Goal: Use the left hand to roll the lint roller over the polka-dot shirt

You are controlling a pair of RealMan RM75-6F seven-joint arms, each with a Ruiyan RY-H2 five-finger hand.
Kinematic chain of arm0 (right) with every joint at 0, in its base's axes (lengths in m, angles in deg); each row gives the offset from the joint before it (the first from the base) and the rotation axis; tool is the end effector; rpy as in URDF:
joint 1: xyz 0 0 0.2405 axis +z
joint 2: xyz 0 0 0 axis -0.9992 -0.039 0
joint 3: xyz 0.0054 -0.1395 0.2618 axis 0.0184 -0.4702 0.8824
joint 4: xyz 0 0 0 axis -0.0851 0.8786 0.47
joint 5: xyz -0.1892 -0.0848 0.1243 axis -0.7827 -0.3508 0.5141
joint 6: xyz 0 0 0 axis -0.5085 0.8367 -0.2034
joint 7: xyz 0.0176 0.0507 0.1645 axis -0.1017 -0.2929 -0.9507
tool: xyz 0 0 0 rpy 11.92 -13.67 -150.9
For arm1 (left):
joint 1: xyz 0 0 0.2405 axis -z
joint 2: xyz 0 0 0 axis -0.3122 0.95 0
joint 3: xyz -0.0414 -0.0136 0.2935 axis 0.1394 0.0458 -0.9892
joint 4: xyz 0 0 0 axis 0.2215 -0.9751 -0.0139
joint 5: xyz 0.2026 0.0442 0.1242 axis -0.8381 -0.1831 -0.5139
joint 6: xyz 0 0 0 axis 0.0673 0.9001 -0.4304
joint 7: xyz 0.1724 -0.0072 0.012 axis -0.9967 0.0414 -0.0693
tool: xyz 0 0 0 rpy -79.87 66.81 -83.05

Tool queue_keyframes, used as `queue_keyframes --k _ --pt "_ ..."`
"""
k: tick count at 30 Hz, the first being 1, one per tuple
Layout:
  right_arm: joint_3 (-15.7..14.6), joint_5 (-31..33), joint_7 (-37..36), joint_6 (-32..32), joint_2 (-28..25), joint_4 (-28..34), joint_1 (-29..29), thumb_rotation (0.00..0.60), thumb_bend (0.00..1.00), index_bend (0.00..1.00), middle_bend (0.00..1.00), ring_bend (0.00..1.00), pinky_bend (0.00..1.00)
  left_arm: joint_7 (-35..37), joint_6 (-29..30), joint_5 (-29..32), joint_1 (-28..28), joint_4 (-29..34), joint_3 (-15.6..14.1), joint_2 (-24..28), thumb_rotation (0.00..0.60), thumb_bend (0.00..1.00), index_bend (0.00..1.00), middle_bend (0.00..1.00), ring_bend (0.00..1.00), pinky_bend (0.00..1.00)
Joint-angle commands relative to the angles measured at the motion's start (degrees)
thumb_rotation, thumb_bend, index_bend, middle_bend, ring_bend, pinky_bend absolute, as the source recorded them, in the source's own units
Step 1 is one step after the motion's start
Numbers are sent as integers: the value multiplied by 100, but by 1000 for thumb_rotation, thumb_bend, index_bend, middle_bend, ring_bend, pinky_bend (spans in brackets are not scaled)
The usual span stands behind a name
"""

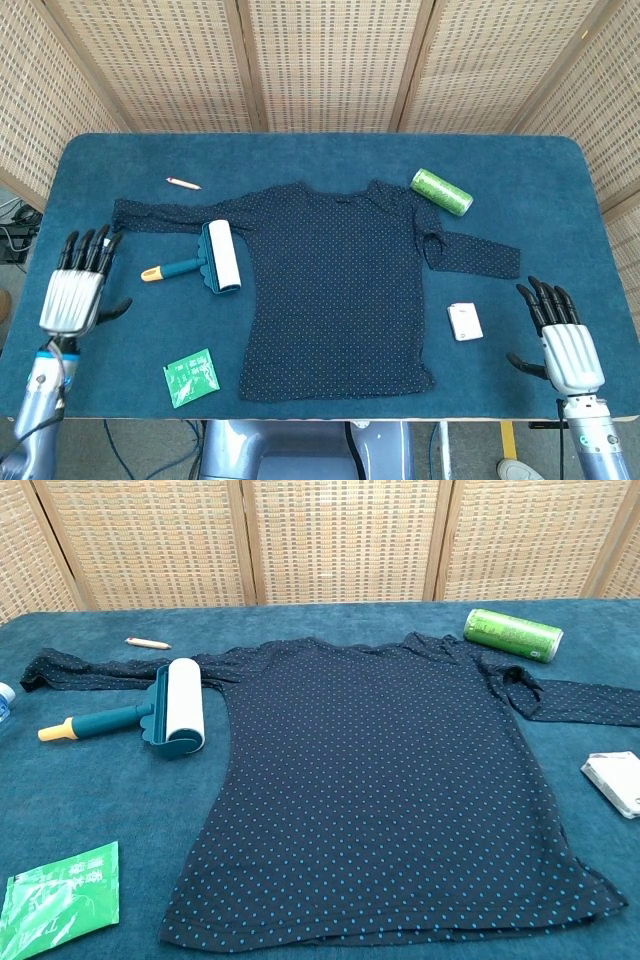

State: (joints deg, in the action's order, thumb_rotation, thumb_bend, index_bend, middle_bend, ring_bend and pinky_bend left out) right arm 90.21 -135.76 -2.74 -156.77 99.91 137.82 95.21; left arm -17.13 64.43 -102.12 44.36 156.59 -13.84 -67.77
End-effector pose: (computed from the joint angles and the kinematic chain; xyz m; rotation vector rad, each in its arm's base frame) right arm -0.3563 -0.2341 0.1064 1.4285 -0.9118 1.0108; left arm -0.3070 0.2937 0.0846 -1.4752 -0.6318 -0.8345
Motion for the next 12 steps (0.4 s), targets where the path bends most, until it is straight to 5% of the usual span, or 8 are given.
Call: queue_keyframes --k 1,12 --pt "6 -1 66 -3 21 -14 4 600 20 0 0 0 0 398 405 -416 -623 -200 -222 -147 600 184 0 0 0 0" --pt "28 -7 116 -67 31 -22 -13 600 20 0 0 0 0 638 243 -609 -1096 -481 -77 -180 600 175 0 0 0 0"
